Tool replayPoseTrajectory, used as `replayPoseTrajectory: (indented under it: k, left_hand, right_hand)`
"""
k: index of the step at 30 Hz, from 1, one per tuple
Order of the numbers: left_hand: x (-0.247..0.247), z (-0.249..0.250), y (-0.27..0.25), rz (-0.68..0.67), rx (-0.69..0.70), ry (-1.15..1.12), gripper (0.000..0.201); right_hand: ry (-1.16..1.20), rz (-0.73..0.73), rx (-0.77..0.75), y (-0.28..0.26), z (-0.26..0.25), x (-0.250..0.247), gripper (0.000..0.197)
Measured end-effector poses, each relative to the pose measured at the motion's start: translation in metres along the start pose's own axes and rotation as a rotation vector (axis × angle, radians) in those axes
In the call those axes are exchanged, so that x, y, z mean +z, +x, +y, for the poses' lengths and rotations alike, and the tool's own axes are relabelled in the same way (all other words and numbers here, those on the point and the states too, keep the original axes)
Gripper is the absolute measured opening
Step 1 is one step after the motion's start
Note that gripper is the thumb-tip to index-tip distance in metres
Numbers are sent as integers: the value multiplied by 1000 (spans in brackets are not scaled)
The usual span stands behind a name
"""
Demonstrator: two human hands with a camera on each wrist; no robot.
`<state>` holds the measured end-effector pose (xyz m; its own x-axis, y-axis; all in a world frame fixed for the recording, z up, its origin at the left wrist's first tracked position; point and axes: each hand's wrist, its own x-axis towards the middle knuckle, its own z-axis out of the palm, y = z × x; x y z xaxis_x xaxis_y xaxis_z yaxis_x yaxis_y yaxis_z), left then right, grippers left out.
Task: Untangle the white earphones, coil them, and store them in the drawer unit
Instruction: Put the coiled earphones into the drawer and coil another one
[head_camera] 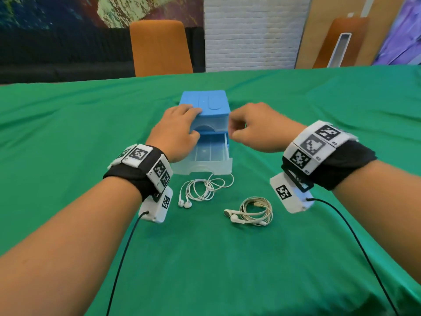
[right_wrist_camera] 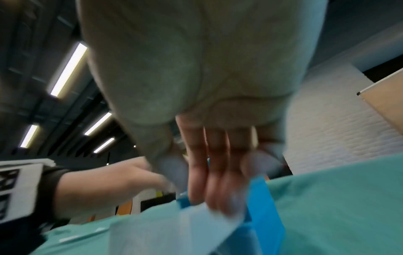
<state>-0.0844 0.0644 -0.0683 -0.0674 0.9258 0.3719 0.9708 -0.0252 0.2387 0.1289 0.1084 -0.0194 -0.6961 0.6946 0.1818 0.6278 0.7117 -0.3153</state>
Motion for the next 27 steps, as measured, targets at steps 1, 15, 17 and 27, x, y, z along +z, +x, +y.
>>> replayPoseTrajectory:
  k: [1,15,17,27]
  left_hand:
    - [-1,0,0,-5,-5,1,57]
    - [-5,6,-3,-36,-40,2,56]
    - [-5,6,-3,-36,-41,5,56]
    - [-3,6,-5,-30,-28,4,56]
  right_hand:
    - [-34,-180,29,-13,1,3,7]
    - [-305,-564,110,-53,17,55,13]
    - [-318,-553,104,-54,16,54,15]
    - [-281,-496,83,-59,24,55,15]
